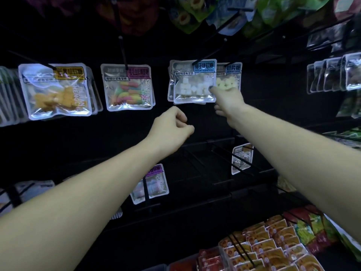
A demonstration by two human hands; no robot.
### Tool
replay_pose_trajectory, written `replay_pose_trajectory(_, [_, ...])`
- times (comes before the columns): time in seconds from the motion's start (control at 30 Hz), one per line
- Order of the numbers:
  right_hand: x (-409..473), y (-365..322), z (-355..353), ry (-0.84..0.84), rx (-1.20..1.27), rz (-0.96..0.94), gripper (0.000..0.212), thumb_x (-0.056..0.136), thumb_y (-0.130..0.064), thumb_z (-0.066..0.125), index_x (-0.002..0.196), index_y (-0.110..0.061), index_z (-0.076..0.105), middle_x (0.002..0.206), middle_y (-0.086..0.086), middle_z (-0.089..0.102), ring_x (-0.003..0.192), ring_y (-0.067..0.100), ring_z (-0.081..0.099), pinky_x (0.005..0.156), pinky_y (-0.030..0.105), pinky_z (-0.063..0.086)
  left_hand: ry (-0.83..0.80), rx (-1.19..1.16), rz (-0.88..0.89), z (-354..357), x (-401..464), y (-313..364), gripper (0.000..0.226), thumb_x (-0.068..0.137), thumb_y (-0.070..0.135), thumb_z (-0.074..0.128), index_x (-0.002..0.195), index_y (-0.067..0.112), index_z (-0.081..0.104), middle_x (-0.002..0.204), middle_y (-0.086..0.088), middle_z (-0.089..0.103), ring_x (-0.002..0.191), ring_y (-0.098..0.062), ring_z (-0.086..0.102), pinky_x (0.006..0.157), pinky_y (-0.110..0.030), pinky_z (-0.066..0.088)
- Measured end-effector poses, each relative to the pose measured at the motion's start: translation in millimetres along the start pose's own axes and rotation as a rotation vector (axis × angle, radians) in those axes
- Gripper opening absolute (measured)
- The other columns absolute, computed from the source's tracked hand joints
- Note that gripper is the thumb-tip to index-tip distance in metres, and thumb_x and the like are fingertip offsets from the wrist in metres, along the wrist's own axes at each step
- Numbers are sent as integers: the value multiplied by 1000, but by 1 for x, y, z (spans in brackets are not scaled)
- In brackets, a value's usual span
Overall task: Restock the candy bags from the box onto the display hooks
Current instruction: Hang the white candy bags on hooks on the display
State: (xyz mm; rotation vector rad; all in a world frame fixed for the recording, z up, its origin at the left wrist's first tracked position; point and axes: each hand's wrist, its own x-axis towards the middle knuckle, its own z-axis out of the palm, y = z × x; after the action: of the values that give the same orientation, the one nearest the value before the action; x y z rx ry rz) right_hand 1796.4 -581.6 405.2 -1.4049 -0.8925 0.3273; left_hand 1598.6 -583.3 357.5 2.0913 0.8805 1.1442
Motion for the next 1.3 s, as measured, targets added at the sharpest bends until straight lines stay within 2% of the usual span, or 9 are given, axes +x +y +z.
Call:
replay_pose_trajectory(0.1, [-41, 9, -20, 74, -256, -72, 44, 99, -40, 61, 130, -11, 50, 111, 3, 57, 86, 17, 54, 59, 27, 38, -72, 138, 160, -4, -38, 6, 14, 93, 19, 72, 101, 22, 60, 95, 6, 71, 87, -15, 71, 80, -32, 61])
replay_pose_trajectory(0.27, [-129, 29, -52, 55, -260, -218, 28, 100, -34, 62, 122, -19, 56, 111, -5, 63, 95, 6, 60, 78, 25, 45, -190, 520, 529, -9, -115, 6, 10, 95, 26, 63, 102, 29, 56, 94, 13, 59, 81, -8, 61, 75, -38, 56])
replay_pose_trajectory(0.4, [-212, 48, -62, 28, -200, -328, 16, 100, -24, 63, 114, -23, 56, 105, -9, 64, 88, -1, 61, 78, 17, 51, -354, 617, 627, -5, -185, -11, 8, 100, 27, 56, 108, 24, 56, 101, 10, 57, 83, -15, 60, 68, -41, 54])
replay_pose_trajectory(0.6, [-330, 127, -54, -180, -223, -303, 14, 98, -10, 62, 109, -18, 58, 94, -4, 63, 76, 2, 56, 70, 15, 47, -578, 618, 451, 29, -298, -94, 24, 94, 36, 42, 109, 24, 57, 103, 4, 59, 89, -25, 64, 64, -43, 55])
replay_pose_trajectory(0.83, [-451, 308, -18, -634, -537, 152, 19, 88, -9, 60, 104, -18, 61, 85, -5, 60, 79, 18, 60, 77, 35, 52, -967, 784, 20, 81, -418, -227, 22, 96, 22, 57, 116, 14, 57, 119, -9, 63, 106, -34, 64, 74, -38, 46])
replay_pose_trajectory(1.0, [-507, 389, -22, -939, -755, 457, 31, 91, -13, 65, 122, -10, 64, 118, 12, 69, 111, 29, 65, 91, 33, 53, -1090, 720, -211, 105, -490, -284, 32, 100, 21, 56, 131, 12, 56, 130, -13, 60, 115, -35, 62, 87, -38, 53])
replay_pose_trajectory(1.07, [-516, 412, -28, -1002, -805, 511, 32, 91, -14, 67, 122, -10, 63, 117, 11, 70, 109, 29, 66, 89, 32, 51, -1080, 751, -211, 113, -506, -291, 38, 99, 25, 57, 135, 14, 56, 137, -12, 59, 120, -33, 60, 93, -38, 52])
replay_pose_trajectory(1.17, [-526, 445, -36, -1055, -818, 611, 41, 88, -16, 70, 127, -15, 59, 111, 9, 65, 103, 25, 63, 79, 24, 42, -1007, 825, -132, 122, -522, -296, 45, 97, 29, 56, 139, 15, 54, 152, -12, 51, 141, -29, 45, 120, -36, 29])
replay_pose_trajectory(1.3, [-540, 479, -35, -1117, -714, 720, 78, 82, -21, 74, 154, -22, 42, 151, 3, 56, 134, 24, 58, 102, 29, 51, -960, 990, -108, 127, -537, -304, 60, 98, 34, 53, 151, 7, 47, 160, -15, 42, 156, -31, 19, 127, -40, -14])
